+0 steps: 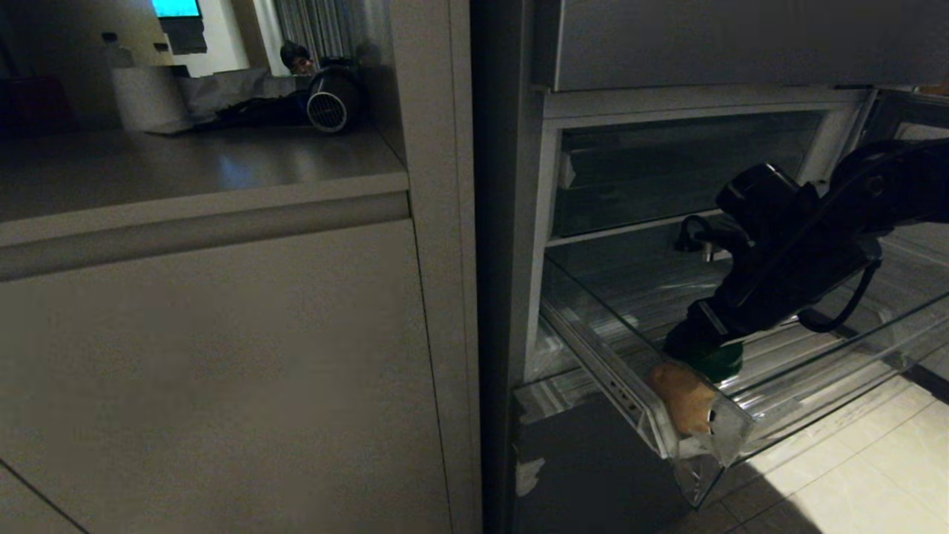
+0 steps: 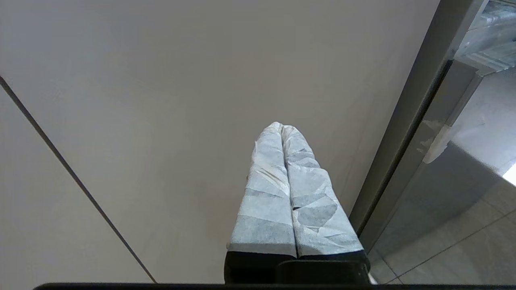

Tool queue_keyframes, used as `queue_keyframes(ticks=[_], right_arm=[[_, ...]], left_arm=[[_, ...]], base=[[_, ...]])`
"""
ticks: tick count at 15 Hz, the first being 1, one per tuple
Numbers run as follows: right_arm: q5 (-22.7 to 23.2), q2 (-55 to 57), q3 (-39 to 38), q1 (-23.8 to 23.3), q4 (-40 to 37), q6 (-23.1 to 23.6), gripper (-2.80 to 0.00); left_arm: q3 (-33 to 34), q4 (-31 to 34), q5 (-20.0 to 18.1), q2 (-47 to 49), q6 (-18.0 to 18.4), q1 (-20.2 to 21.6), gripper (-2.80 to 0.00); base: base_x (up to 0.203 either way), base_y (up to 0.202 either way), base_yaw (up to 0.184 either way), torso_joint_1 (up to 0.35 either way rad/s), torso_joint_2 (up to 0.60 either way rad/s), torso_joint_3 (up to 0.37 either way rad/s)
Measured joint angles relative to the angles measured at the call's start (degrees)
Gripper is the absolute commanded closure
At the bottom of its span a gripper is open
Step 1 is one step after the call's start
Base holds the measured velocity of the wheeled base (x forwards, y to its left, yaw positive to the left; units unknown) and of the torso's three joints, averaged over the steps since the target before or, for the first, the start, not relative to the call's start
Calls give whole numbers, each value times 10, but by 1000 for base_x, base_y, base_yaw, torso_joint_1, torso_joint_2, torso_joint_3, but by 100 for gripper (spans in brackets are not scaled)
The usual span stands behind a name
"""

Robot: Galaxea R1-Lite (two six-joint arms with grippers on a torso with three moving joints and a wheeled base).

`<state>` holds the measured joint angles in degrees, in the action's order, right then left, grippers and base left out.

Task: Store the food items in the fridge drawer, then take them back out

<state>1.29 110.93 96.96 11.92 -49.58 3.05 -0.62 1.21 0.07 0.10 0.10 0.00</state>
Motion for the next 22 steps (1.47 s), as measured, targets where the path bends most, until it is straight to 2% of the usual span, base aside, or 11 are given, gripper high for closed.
queue_keyframes(ticks=[11,12,22], right_arm=[[0,7,-2,2,-3,1,-280],[0,8,-2,2,-2,1,0],[0,7,0,2,-2,-1,0]], left_arm=[[0,0,0,0,0,0,0],[0,0,0,0,0,0,0],[0,0,0,0,0,0,0]], base=[[0,0,0,0,0,0],[0,0,0,0,0,0],[0,0,0,0,0,0]])
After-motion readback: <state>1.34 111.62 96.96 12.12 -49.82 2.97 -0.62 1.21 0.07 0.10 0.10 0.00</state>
